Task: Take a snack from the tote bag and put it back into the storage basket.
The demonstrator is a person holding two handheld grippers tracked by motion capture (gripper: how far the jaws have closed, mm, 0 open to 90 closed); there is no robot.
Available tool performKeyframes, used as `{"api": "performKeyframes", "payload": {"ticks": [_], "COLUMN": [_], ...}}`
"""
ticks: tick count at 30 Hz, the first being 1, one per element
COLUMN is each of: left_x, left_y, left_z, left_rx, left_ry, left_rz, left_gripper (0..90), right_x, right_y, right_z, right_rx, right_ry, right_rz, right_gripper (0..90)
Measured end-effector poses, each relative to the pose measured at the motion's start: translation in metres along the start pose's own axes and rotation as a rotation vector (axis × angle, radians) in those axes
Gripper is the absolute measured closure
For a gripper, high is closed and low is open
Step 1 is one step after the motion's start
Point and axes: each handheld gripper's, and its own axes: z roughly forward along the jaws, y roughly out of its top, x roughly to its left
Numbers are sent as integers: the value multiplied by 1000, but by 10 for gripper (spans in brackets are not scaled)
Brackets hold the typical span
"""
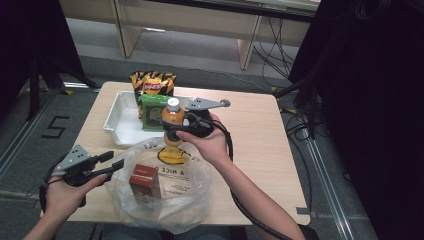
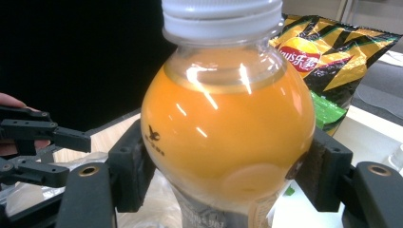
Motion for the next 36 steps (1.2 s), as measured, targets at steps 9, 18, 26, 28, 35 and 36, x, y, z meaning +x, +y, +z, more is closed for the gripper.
{"api": "performKeyframes", "payload": {"ticks": [9,18,26,28,35,36], "left_x": [-1,-2,-3,-2,0,0], "left_y": [-1,-2,-3,-2,-2,-2], "left_z": [1,1,2,2,2,2], "left_rx": [-7,3,11,9,13,14], "left_ry": [-4,-10,-10,-10,-11,-11], "left_rz": [-28,-39,-51,-36,-11,-12], "left_gripper": [468,467,468,468,468,468], "right_x": [-5,-10,-15,-18,-20,-21], "right_y": [3,10,15,15,16,16], "right_z": [7,12,21,22,27,28], "right_rx": [0,0,0,-5,7,8], "right_ry": [-8,-27,-37,-42,-44,-53], "right_rz": [5,16,24,-7,24,16], "right_gripper": [324,324,324,324,324,324]}}
